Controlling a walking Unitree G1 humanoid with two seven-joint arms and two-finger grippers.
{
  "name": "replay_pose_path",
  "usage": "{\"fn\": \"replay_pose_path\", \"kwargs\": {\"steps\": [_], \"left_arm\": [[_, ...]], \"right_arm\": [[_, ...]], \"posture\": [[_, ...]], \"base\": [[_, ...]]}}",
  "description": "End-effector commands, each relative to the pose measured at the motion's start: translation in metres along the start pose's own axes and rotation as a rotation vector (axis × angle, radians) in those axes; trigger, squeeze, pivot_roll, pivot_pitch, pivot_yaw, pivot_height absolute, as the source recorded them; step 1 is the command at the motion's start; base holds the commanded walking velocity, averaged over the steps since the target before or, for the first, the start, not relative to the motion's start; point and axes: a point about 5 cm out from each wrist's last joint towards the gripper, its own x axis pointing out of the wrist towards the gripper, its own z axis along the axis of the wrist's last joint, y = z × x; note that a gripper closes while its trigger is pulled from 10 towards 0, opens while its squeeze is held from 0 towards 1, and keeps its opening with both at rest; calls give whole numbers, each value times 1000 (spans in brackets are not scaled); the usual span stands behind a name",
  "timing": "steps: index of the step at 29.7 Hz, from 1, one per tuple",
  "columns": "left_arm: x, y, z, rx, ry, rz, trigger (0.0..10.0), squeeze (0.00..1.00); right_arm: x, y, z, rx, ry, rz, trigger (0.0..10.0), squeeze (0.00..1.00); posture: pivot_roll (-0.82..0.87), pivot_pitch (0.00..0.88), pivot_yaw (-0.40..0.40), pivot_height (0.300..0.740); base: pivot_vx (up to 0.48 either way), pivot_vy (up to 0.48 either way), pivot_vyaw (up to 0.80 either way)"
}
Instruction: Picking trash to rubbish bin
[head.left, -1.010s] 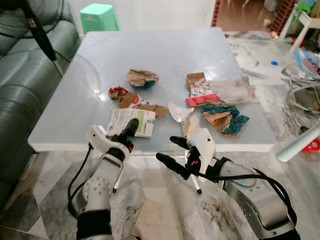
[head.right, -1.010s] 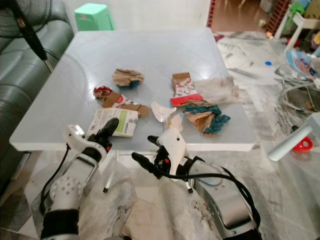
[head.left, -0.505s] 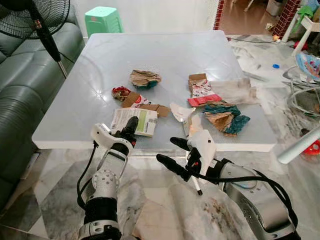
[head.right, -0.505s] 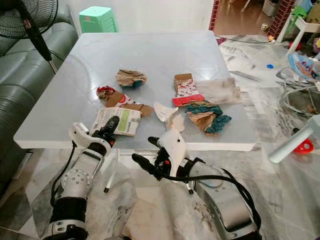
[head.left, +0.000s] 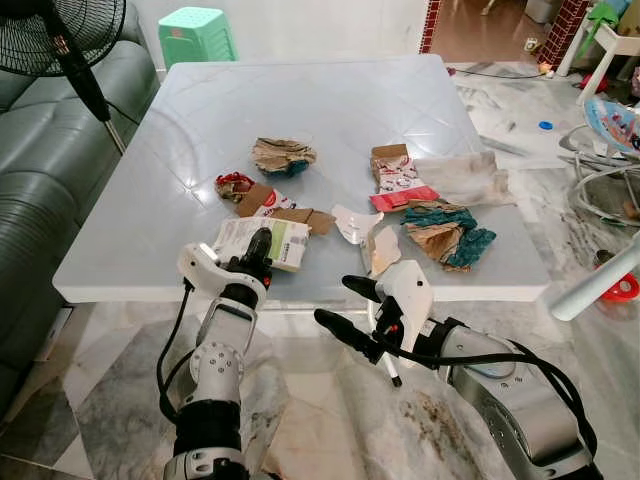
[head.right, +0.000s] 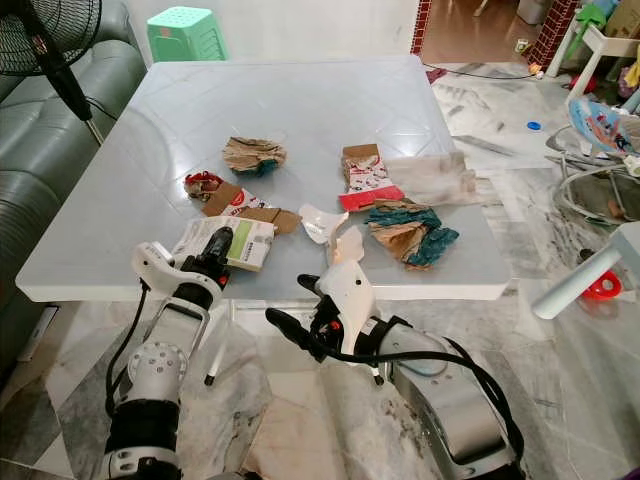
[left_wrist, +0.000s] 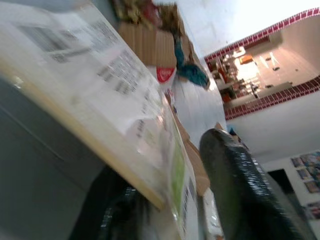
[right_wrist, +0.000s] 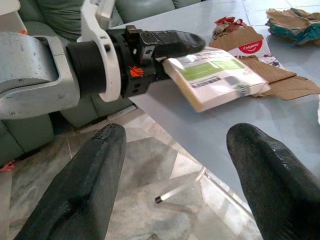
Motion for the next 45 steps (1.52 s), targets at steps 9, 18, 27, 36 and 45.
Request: {"fn": "replay_pose_path", "kwargs": {"steps": [9, 18, 27, 36, 45], "left_arm": [[-5, -27, 19, 300, -107, -120, 0, 0], [-21, -41, 36, 654, -227, -164, 0, 0], [-55, -22, 43, 975, -249, -113, 0, 0], [-82, -3, 31, 1073, -148, -97, 0, 0], [-91, -2, 15, 1090, -70, -144, 0, 0]], "right_arm": [[3, -2, 5, -17, -27, -16, 10000, 0], [7, -6, 7, -14, -58, -68, 10000, 0], [20, -26, 12, -95, -93, -226, 10000, 0], [44, -55, 12, -231, -86, -403, 10000, 0], [72, -67, 12, -262, -52, -427, 10000, 0]], "posture": [[-82, 74, 10, 740], [-53, 74, 11, 740], [-4, 89, 14, 740], [49, 93, 10, 740], [79, 98, 2, 740]], "base": [[0, 0, 0], [0, 0, 0], [0, 0, 0], [0, 0, 0], [0, 0, 0]]}}
